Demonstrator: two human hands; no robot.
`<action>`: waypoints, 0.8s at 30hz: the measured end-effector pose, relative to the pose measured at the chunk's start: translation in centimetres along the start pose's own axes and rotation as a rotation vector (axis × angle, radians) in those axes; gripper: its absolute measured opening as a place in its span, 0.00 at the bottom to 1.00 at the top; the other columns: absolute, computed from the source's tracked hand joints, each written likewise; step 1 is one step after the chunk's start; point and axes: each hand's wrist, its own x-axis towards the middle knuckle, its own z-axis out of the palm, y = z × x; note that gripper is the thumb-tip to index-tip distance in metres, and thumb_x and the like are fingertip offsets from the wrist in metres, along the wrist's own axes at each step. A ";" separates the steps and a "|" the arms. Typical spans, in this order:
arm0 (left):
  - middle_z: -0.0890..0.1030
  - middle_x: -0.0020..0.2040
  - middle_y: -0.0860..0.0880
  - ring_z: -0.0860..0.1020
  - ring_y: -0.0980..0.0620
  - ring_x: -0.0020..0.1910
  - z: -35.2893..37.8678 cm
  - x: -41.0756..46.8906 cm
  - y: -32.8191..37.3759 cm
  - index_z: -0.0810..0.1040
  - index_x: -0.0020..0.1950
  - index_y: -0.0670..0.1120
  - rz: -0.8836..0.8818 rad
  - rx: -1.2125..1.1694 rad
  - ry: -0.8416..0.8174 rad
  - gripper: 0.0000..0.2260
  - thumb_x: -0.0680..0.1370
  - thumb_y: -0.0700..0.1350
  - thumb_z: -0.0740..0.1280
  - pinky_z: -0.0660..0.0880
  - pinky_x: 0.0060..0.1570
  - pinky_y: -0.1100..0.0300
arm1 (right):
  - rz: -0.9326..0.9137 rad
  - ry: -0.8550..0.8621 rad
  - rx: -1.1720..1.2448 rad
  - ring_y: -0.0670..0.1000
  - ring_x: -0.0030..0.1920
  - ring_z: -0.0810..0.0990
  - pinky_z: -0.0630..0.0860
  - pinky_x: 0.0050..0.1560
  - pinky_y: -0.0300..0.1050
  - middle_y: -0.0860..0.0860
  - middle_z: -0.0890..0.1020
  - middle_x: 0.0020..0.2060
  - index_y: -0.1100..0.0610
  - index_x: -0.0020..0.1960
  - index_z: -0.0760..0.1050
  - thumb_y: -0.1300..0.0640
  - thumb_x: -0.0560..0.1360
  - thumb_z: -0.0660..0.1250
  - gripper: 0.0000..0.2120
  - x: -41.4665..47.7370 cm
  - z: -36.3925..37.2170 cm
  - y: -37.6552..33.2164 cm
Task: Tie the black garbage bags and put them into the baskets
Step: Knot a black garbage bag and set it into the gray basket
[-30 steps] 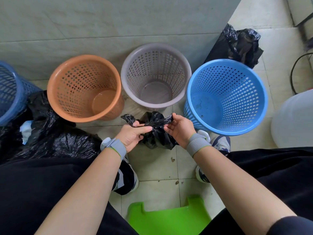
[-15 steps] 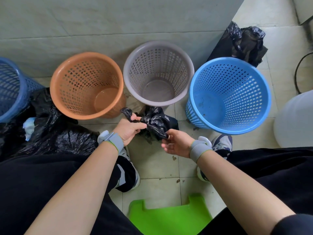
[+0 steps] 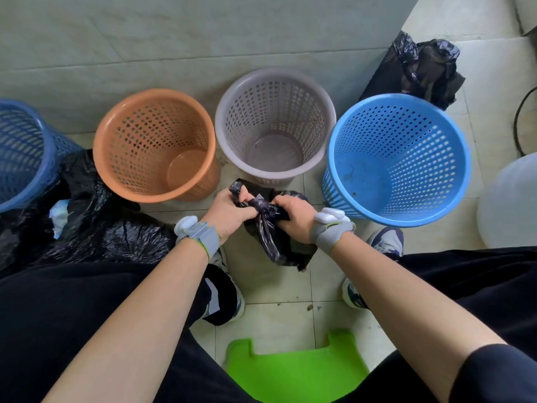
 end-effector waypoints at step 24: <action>0.83 0.45 0.47 0.81 0.52 0.44 0.8 -0.2 0.3 0.82 0.48 0.44 -0.214 -0.498 0.149 0.08 0.74 0.32 0.69 0.77 0.49 0.60 | 0.202 0.071 0.245 0.52 0.46 0.76 0.69 0.47 0.42 0.51 0.76 0.44 0.48 0.45 0.75 0.52 0.70 0.72 0.06 -2.2 1.4 -0.9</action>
